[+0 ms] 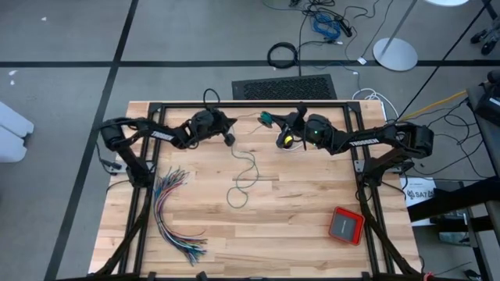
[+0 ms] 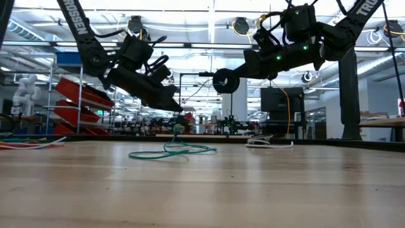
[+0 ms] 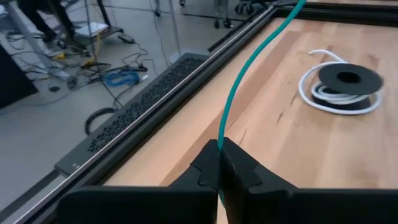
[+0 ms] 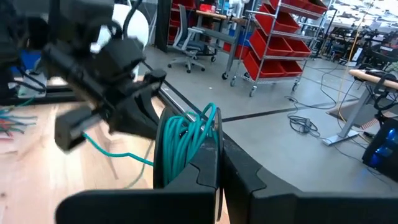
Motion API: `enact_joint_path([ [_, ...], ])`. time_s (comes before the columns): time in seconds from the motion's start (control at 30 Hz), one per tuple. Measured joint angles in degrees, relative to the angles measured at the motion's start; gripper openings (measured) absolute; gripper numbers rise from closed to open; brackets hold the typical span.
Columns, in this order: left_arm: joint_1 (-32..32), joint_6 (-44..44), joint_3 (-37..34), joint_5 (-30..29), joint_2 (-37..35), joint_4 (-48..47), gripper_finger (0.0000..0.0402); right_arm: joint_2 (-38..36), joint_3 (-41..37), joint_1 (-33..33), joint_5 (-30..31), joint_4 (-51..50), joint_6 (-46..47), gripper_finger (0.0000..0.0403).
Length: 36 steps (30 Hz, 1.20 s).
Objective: Coil cords
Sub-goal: Coil the green wire onto the spool
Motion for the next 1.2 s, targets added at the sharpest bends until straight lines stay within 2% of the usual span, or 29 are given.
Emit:
enact_joint_path([
  [0.13,-0.5,-0.4,2.1,-1.6,4.7,2.7,0.0003,0.0,0.0,0.0,-0.2,0.8,1.0,0.0],
  [0.47,-4.3,-3.5,17.6,-0.4,18.6,2.5,0.0001,0.1,0.0,0.0,-2.3,6.3,5.8,0.0],
  [0.53,-5.8,-3.2,18.9,-4.4,18.8,-0.6,0.0001,0.1,0.0,0.1,0.6,6.6,6.0,0.0],
  [0.63,-6.8,-3.1,19.6,-5.9,18.8,-0.7,0.0001,0.2,0.0,-0.4,4.6,7.2,5.9,0.0],
  [0.93,-7.1,-6.0,21.8,-8.3,18.7,-4.9,0.0,6.8,0.0,-1.4,5.0,14.9,8.5,0.0],
  [1.2,-9.3,-1.4,22.0,-9.6,13.6,-10.9,0.0,12.8,4.0,-2.2,4.8,18.1,9.9,0.0],
])
